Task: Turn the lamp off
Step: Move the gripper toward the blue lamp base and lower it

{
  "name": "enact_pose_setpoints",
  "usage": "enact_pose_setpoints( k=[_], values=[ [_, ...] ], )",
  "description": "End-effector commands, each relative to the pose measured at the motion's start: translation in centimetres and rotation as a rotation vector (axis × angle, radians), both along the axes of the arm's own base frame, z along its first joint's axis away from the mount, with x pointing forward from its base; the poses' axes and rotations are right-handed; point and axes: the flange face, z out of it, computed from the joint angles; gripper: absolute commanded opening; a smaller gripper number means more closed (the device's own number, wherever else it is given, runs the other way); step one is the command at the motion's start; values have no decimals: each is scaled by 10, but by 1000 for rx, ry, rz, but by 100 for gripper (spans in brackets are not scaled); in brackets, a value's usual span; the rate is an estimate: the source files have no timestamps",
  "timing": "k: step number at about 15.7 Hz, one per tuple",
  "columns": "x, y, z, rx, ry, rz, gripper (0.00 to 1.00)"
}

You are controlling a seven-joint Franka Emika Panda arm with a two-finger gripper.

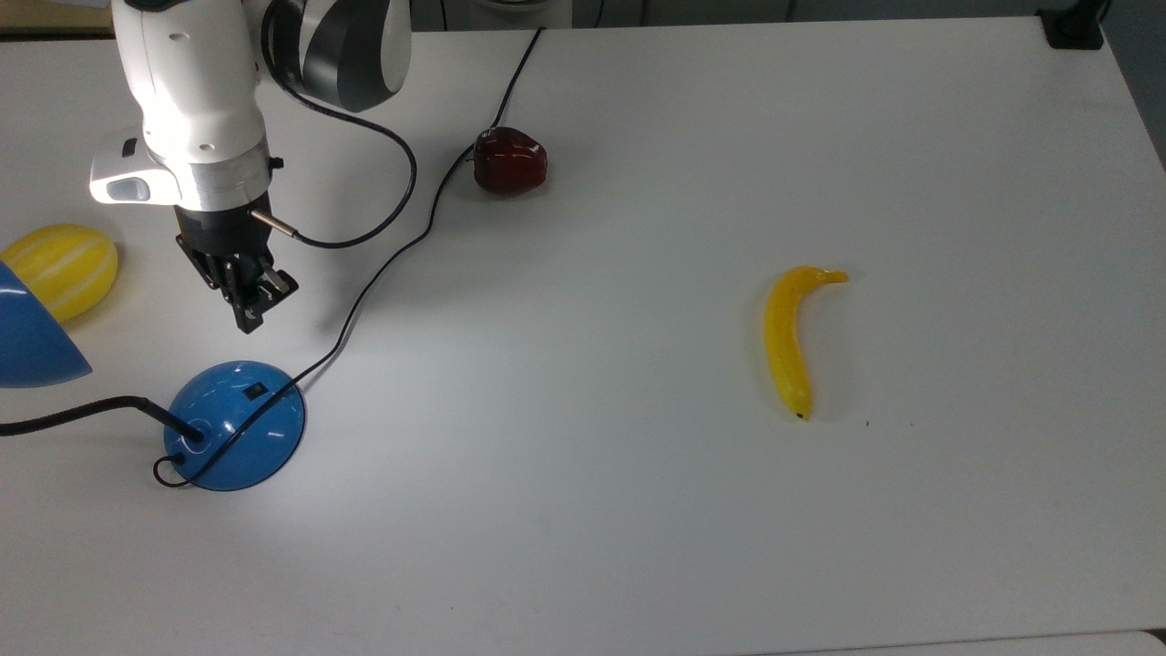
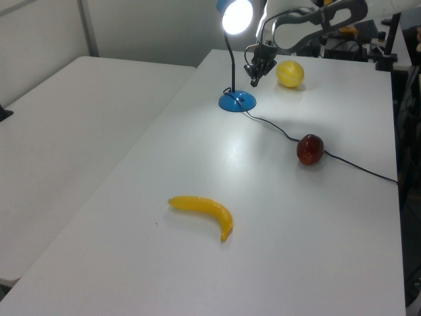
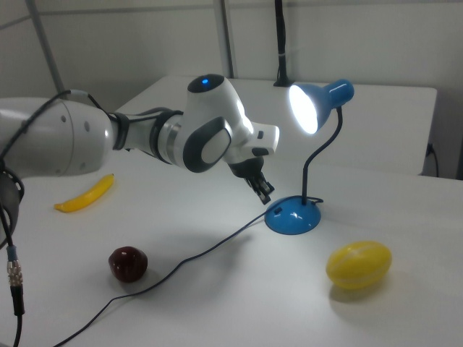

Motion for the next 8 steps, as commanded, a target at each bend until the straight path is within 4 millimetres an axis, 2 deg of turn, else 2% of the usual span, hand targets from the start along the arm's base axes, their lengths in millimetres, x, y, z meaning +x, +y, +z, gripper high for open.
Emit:
enact_pose_setpoints(
  k=[1, 3, 5, 8],
  values=[
    [15, -17, -21, -34, -42, -50, 0],
    [20, -18, -30, -39, -53, -62, 0],
    [21, -17, -30, -44, -71, -68, 0],
    [29, -6, -46, -59, -98, -50, 0]
  ],
)
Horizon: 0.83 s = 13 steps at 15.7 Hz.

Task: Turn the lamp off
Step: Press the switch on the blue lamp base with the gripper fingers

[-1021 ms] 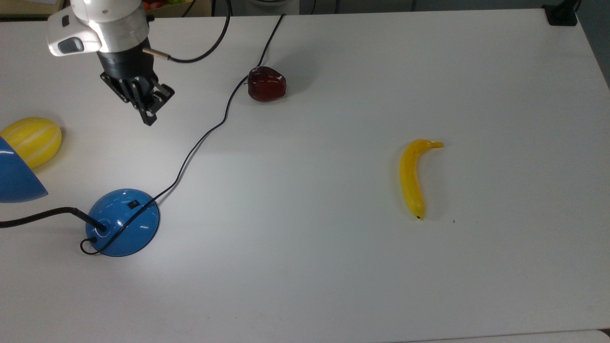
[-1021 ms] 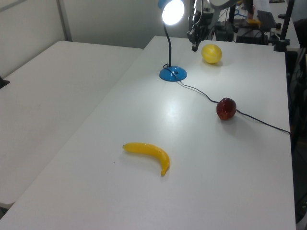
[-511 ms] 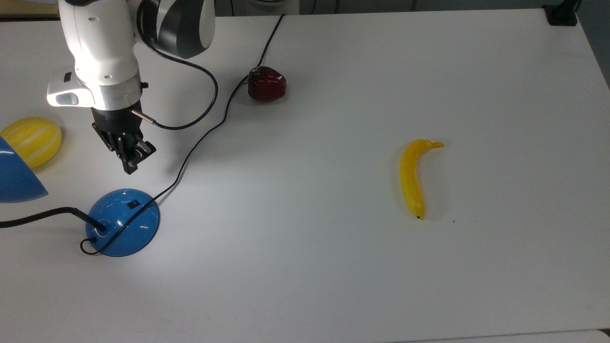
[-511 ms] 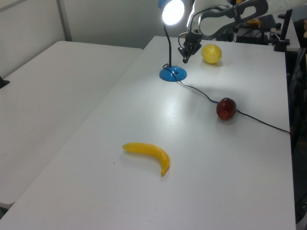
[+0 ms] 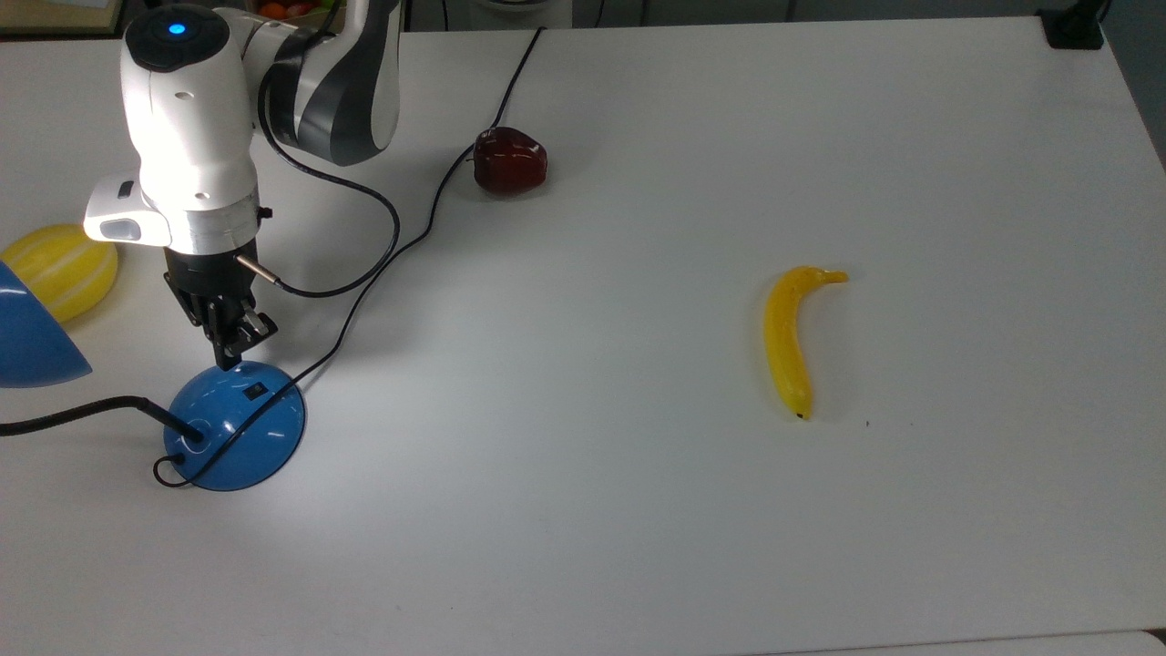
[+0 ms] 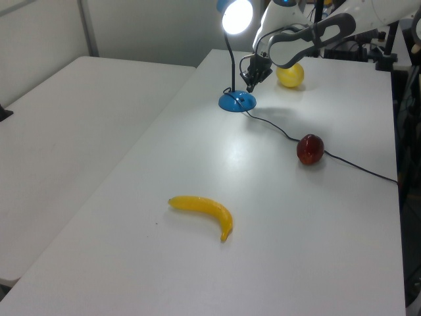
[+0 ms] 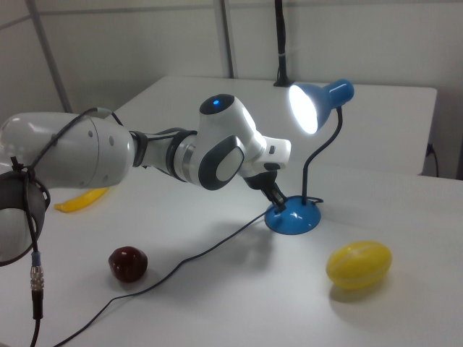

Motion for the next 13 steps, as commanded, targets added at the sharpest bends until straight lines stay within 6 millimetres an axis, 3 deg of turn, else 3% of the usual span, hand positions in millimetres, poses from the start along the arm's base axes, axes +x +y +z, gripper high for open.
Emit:
enact_pose_setpoints(
  k=[1, 11, 13],
  values=[
    [13, 15, -9, -33, -61, -5, 0],
    [14, 32, -30, -92, -22, 25, 0],
    [8, 38, -46, -105, 15, 47, 0]
  ],
)
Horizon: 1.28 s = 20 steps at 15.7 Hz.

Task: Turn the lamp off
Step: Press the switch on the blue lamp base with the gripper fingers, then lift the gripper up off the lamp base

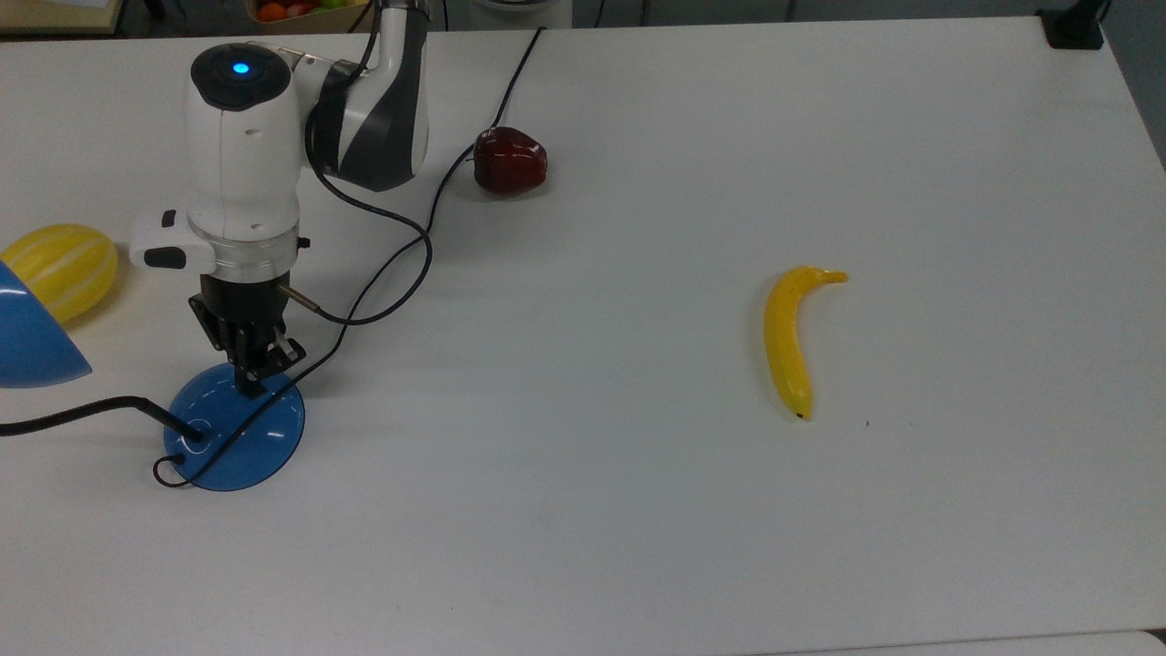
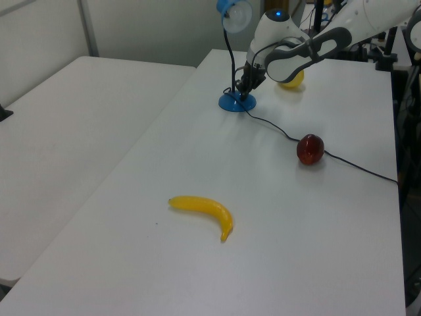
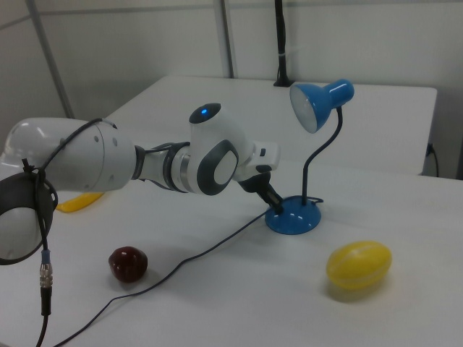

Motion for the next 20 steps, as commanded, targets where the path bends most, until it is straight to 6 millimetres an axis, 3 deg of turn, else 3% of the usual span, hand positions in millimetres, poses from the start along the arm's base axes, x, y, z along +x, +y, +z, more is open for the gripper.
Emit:
enact_pose_setpoints(
  k=[1, 5, 13, 16, 20],
  values=[
    [-5, 15, -26, -31, 45, 24, 0],
    [-13, 24, -44, -52, 89, 53, 0],
    [-18, 31, -41, -63, 165, 55, 0],
    [-17, 36, -23, -58, 145, 57, 0],
    [-28, 47, 47, -36, 163, 37, 0]
  ],
)
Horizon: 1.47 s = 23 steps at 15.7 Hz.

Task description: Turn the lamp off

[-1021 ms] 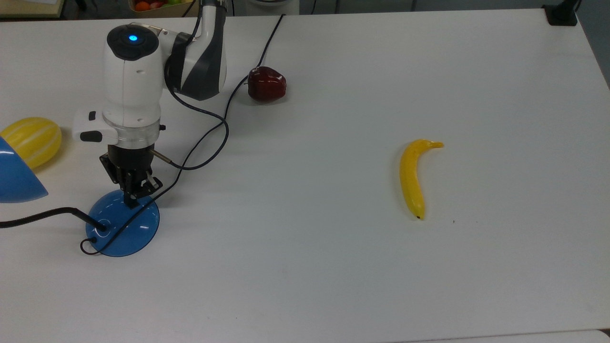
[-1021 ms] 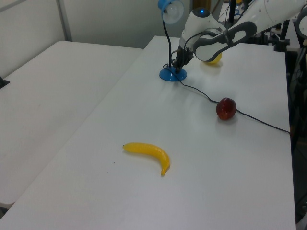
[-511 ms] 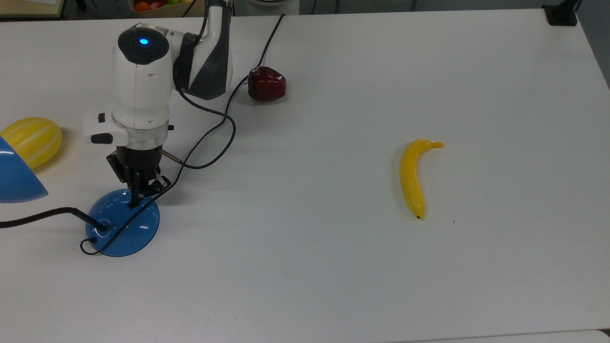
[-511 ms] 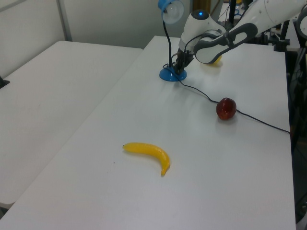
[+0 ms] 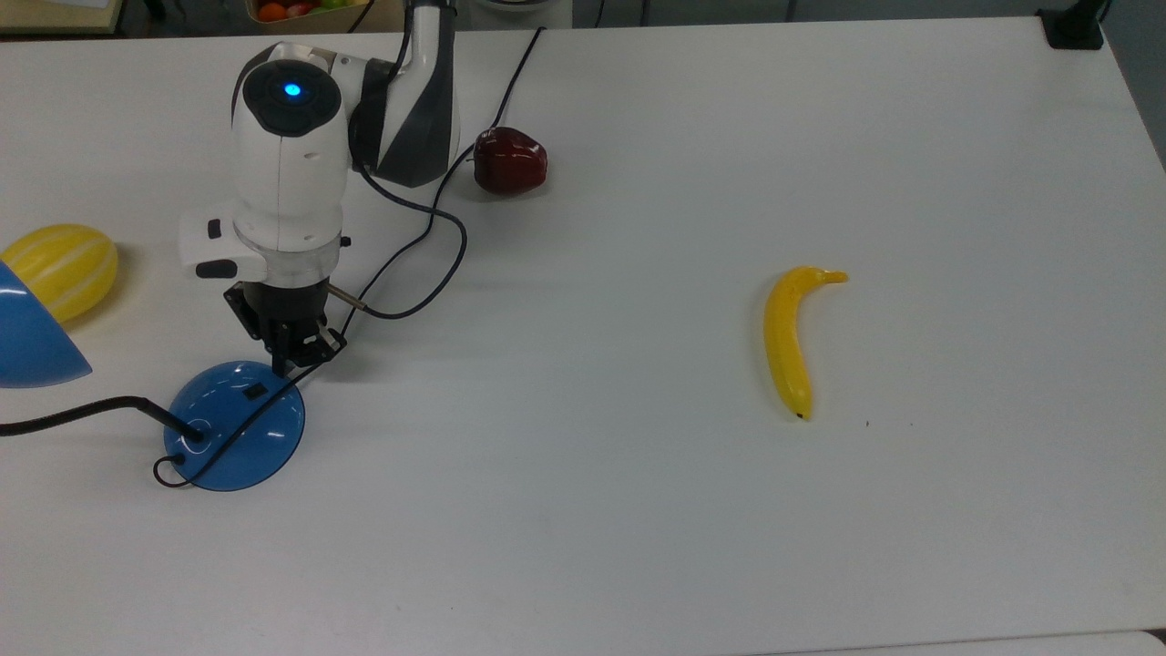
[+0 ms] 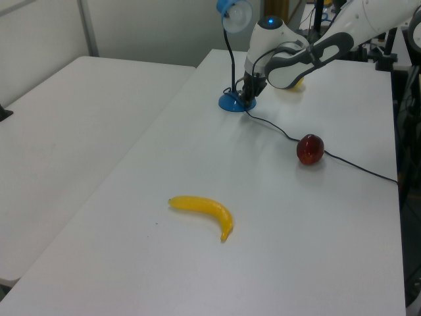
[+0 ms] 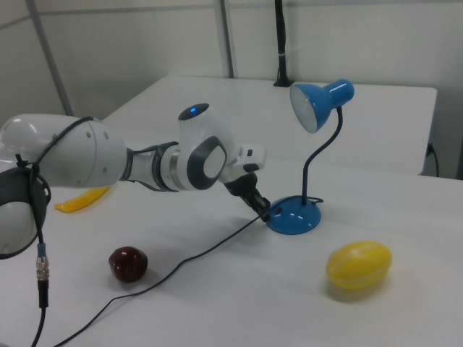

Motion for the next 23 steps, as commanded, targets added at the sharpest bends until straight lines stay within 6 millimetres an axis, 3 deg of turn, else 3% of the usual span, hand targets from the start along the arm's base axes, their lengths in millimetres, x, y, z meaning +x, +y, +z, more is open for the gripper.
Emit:
enact_pose_setpoints(
  k=[1, 5, 8, 10, 12, 14, 18, 23],
  values=[
    [-23, 22, 70, 24, 46, -22, 0],
    [-55, 38, 106, 35, 92, 33, 2],
    [-83, 56, 138, 76, 154, 105, 23],
    [-111, 74, 165, 102, 255, 169, 41],
    [-141, 90, 188, 100, 351, 257, 74],
    [-163, 108, 207, 124, 377, 306, 96],
    [-193, 116, 234, 172, 428, 321, 100],
    [-203, 114, 251, 186, 437, 406, 100]
  ],
)
